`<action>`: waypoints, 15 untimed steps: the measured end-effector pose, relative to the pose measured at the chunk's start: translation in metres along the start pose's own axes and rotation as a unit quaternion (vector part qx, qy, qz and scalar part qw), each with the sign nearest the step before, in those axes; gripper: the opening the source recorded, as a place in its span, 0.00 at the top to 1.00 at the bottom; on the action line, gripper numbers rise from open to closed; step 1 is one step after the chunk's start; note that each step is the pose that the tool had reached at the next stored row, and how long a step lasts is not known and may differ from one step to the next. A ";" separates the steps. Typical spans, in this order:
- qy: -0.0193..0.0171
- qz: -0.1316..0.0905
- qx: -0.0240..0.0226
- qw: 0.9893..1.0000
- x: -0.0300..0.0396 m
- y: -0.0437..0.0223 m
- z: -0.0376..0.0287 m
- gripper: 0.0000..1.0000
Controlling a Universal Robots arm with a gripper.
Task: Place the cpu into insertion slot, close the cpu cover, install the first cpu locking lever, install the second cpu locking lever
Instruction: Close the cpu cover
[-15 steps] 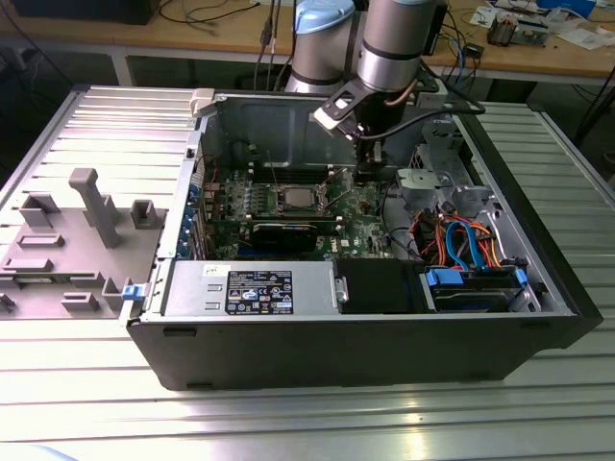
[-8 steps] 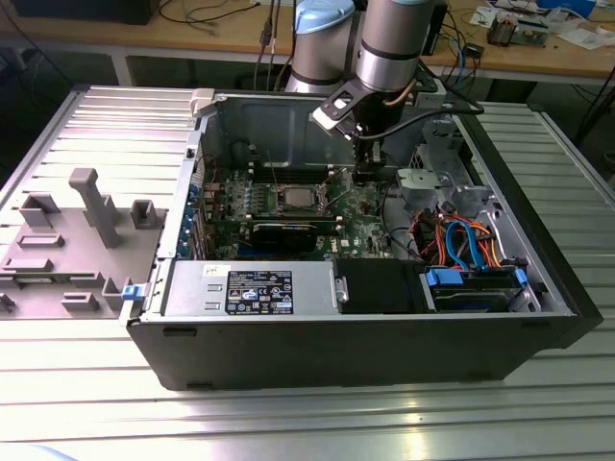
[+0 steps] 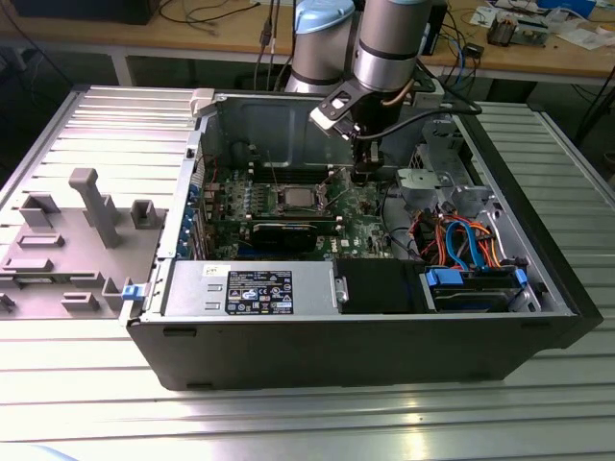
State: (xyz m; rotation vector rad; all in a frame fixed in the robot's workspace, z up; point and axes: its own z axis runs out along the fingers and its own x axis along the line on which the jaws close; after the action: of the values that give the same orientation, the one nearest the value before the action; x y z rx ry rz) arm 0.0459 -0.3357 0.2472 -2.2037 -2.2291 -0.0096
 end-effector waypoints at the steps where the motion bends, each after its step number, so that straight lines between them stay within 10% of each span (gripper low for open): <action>1: 0.000 0.000 0.000 1.000 0.0000 0.0000 0.0000 0.89; 15: 0.000 0.000 0.000 1.000 0.0001 -0.0026 0.0000 0.89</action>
State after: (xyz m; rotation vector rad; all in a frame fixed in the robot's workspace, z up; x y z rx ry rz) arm 0.0432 -0.3356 0.2472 -2.2037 -2.2290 -0.0095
